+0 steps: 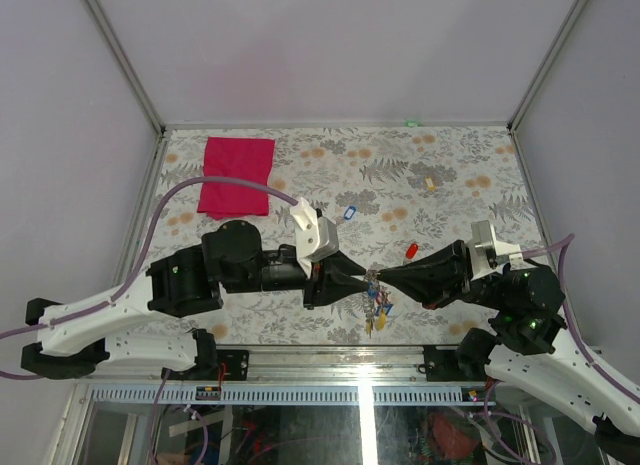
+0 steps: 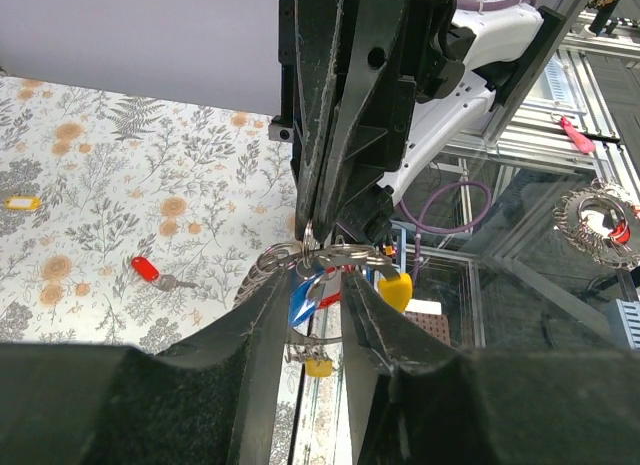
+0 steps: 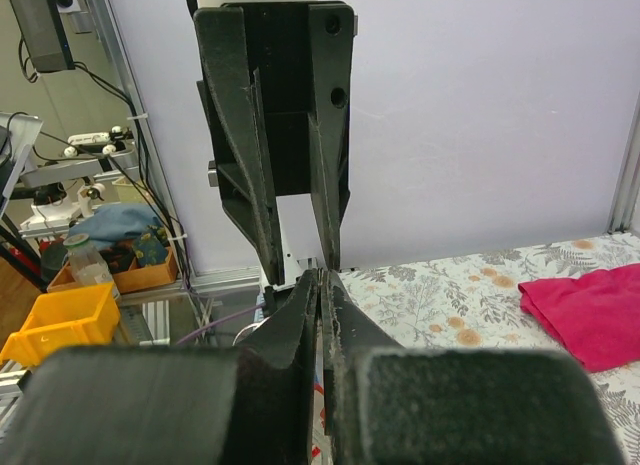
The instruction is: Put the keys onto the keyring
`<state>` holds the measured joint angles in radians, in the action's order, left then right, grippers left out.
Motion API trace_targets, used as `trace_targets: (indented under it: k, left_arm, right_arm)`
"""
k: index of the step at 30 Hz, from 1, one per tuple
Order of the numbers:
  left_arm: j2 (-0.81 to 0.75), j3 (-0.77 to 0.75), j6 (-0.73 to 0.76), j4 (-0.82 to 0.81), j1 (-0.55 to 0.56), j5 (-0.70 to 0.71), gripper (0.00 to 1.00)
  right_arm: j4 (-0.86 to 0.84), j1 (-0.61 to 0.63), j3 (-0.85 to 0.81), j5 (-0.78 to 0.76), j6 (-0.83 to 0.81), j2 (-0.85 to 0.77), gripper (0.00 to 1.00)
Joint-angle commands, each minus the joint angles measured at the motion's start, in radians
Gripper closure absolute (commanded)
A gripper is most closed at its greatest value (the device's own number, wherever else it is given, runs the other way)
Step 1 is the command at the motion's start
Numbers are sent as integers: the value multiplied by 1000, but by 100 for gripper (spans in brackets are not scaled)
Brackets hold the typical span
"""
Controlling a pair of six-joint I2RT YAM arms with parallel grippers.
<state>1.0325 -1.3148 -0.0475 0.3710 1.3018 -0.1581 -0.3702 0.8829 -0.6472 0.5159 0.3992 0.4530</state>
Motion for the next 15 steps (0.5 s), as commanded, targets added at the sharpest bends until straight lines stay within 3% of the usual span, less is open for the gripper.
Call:
trace_targets:
  k: [1,15]
  left_arm:
    - [6,4,-8,-90,4,-1,71]
    - [7,33,-29,-136,3,25,66]
  right_arm:
    - [-55,-1,-22,2,-12,-14,100]
    - [-44,-1,-31,14,-21,-9,100]
